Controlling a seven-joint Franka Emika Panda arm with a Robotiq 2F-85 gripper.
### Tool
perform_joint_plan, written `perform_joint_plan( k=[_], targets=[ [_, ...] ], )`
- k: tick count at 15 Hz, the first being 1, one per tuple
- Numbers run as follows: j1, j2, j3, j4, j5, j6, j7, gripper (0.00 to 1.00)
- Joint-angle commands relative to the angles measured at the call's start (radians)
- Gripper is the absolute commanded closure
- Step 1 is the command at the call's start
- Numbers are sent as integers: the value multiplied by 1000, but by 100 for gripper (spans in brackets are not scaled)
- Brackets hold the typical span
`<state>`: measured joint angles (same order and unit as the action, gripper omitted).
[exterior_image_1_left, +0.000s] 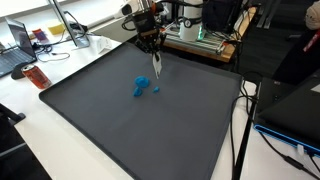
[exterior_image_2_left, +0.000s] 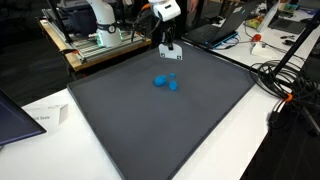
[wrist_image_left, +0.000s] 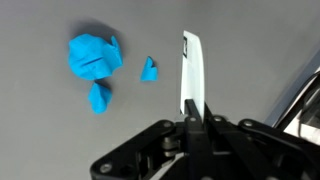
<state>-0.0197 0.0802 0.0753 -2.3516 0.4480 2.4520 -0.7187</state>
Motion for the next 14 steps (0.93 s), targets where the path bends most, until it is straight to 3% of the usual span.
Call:
perform_joint_plan(
  k=[1, 5, 14],
  targets=[
    [21, 12, -33, 32, -215, 18, 274, 99],
    [46, 50, -30, 113, -453, -34, 571, 99],
    [171, 152, -44, 227, -843, -105, 1015, 99]
  ],
)
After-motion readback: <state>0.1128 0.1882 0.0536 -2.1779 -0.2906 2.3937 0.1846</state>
